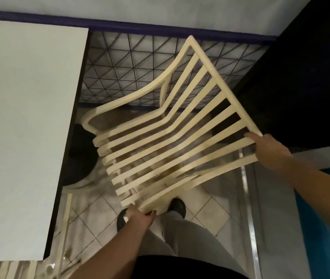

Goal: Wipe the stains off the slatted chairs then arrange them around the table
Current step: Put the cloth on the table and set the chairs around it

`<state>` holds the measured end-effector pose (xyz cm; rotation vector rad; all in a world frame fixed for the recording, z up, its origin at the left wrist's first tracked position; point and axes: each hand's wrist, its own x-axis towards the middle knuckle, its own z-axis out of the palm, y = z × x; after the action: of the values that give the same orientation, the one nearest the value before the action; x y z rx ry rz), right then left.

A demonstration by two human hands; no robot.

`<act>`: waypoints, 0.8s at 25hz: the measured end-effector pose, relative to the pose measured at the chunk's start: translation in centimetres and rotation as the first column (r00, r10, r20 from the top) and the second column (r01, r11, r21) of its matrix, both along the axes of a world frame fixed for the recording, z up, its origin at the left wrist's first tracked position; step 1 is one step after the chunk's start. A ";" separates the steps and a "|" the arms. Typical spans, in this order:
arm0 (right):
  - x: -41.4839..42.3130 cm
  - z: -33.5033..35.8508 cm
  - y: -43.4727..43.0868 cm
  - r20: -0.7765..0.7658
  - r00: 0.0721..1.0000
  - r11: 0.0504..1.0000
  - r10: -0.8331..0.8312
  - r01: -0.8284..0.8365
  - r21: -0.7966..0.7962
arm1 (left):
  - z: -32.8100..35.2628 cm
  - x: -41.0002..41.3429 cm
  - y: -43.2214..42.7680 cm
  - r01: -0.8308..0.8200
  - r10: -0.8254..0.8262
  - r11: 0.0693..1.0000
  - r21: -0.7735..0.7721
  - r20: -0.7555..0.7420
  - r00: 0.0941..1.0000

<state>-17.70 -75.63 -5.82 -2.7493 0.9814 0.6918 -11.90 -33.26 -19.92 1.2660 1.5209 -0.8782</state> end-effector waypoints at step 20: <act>-2.8 -1.9 22.2 0.295 0.883 0.882 -0.366 0.228 0.412 | -1.5 10.7 13.4 0.068 0.002 0.948 -0.312 0.217 0.976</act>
<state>-20.54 -53.43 -7.73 -2.2167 1.0380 0.2591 -1.24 -19.82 -21.44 1.1112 1.1380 -0.9335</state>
